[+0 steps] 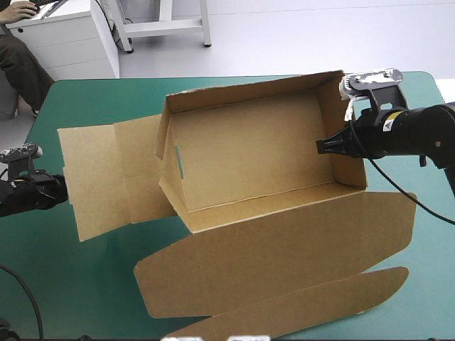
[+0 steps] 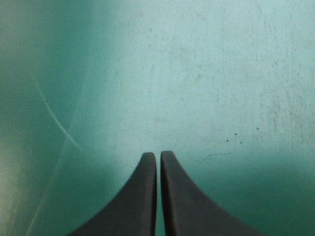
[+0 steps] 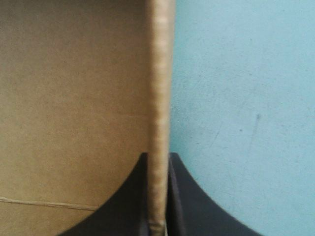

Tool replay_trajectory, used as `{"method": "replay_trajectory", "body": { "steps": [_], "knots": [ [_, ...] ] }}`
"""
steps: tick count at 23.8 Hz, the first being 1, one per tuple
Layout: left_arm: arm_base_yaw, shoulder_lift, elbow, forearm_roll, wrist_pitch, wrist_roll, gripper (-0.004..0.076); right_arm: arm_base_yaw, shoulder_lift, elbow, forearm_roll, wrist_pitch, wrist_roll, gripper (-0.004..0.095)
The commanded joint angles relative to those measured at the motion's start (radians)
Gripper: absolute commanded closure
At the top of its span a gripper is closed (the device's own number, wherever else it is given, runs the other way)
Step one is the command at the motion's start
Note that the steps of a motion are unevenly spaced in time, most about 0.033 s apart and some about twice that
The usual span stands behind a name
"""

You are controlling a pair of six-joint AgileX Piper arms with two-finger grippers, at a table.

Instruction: Fold the box

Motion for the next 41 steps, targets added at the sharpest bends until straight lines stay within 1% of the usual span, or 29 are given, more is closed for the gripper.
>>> {"method": "replay_trajectory", "body": {
  "steps": [1, 2, 3, 4, 5, 6, 10, 13, 17, 20, 24, 27, 28, 32, 37, 38, 41],
  "knots": [
    [-0.004, -0.026, -0.025, -0.052, -0.013, 0.017, 0.0592, -0.005, -0.029, -0.028, 0.07, -0.022, -0.018, 0.0928],
    [-0.014, -0.026, -0.025, -0.052, -0.013, 0.029, 0.0536, -0.005, -0.029, -0.028, 0.07, -0.022, -0.018, 0.0928],
    [-0.037, -0.026, -0.025, -0.043, -0.016, 0.049, 0.0363, -0.005, -0.029, -0.028, 0.07, -0.022, -0.026, 0.0928],
    [-0.056, -0.026, -0.025, -0.03, -0.016, 0.049, 0.0227, -0.005, -0.027, -0.028, 0.07, -0.022, -0.034, 0.0928],
    [-0.066, -0.026, -0.025, -0.017, -0.018, 0.047, 0.0153, -0.005, -0.027, -0.028, 0.07, -0.022, -0.034, 0.0928],
    [-0.082, -0.026, -0.025, -0.015, -0.02, 0.047, 0.0104, -0.005, -0.023, -0.028, 0.07, -0.022, -0.034, 0.0926],
    [-0.182, -0.026, -0.025, -0.028, -0.02, 0.047, 0.0106, -0.005, -0.011, -0.028, 0.082, -0.051, -0.034, 0.0928],
    [-0.235, -0.026, -0.025, -0.022, 0.007, 0.054, 0.0106, -0.005, 0.001, -0.028, 0.091, -0.057, -0.032, 0.0928],
    [-0.27, -0.026, -0.025, -0.052, 0.024, 0.056, 0.0106, -0.005, 0.04, -0.028, 0.082, -0.06, -0.032, 0.0928],
    [-0.283, -0.026, -0.033, -0.12, 0.065, 0.059, 0.0106, -0.005, 0.068, -0.028, 0.082, -0.074, -0.028, 0.0928],
    [-0.282, -0.026, -0.044, -0.297, 0.118, 0.084, 0.0106, -0.005, 0.096, -0.028, 0.049, -0.111, -0.014, 0.0928],
    [-0.282, -0.022, -0.044, -0.482, 0.199, 0.171, 0.0106, -0.005, 0.116, -0.028, 0.01, -0.123, -0.005, 0.0928],
    [-0.282, -0.015, -0.044, -0.592, 0.262, 0.21, 0.0106, -0.005, 0.128, -0.028, -0.023, -0.124, 0.002, 0.0928],
    [-0.282, -0.003, -0.044, -0.729, 0.362, 0.24, 0.0106, -0.005, 0.147, -0.028, -0.064, -0.127, 0.017, 0.0928],
    [-0.282, 0.004, -0.044, -0.829, 0.421, 0.242, 0.0111, -0.005, 0.159, -0.028, -0.064, -0.148, 0.033, 0.0928],
    [-0.282, 0.004, -0.044, -0.862, 0.447, 0.242, 0.0122, -0.005, 0.159, -0.028, -0.064, -0.156, 0.04, 0.0928],
    [-0.283, 0.002, -0.044, -0.89, 0.455, 0.242, 0.0134, -0.005, 0.159, -0.028, -0.064, -0.158, 0.039, 0.0928]
  ]
}}
